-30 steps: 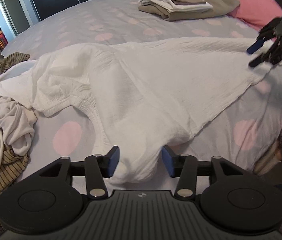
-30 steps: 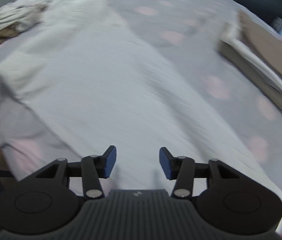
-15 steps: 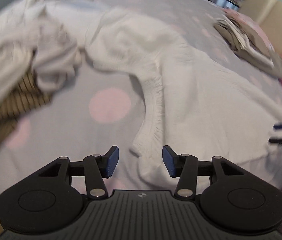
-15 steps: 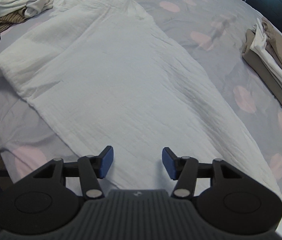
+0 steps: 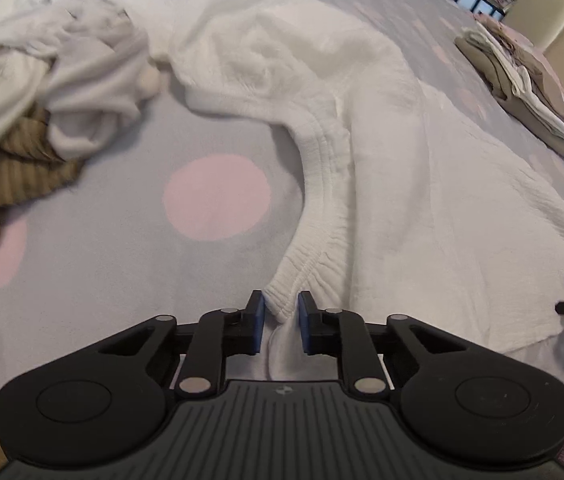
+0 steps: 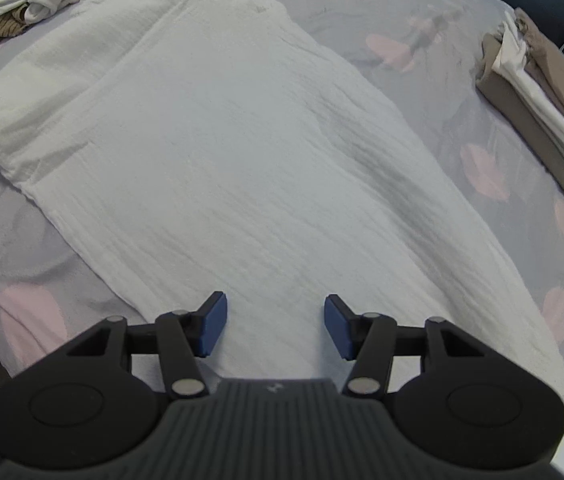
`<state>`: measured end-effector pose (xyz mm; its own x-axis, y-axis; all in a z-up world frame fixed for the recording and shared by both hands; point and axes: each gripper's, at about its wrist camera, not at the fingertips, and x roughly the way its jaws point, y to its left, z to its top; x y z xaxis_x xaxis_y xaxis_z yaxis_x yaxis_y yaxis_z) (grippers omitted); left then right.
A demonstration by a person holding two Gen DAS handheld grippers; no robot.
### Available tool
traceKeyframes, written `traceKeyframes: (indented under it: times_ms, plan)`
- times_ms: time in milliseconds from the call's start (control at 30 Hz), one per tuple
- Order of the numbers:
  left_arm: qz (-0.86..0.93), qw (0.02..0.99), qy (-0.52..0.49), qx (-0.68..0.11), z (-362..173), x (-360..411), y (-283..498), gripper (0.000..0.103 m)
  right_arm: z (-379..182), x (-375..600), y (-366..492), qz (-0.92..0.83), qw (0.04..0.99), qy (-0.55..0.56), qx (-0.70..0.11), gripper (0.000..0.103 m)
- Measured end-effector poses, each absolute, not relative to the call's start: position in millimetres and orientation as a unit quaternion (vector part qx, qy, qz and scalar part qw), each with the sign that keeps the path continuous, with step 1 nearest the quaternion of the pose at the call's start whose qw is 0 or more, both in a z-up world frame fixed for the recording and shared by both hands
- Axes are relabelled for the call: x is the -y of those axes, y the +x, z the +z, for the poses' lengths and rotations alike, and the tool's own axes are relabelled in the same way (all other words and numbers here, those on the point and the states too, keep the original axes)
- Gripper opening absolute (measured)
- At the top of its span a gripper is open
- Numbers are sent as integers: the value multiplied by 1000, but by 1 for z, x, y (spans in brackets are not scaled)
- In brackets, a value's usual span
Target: Fold clothes
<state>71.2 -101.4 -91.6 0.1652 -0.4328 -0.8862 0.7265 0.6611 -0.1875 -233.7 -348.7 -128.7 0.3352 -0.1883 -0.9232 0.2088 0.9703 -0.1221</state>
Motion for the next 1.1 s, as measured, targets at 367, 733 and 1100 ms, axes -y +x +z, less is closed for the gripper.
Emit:
traceKeyframes:
  times_ms: [367,733,1100]
  plan:
    - [-276,787,132,-535,-60,37,99,11,-131,353,-231,-130,806,17,-577,62]
    - [-304,787,126,-522,-46,51,97,48,-117,353,-225,-121,809,12,-575,64]
    - [-354,816,154,-431,-10,132,151,45,-85,383,-200,-154,831,26,-533,65]
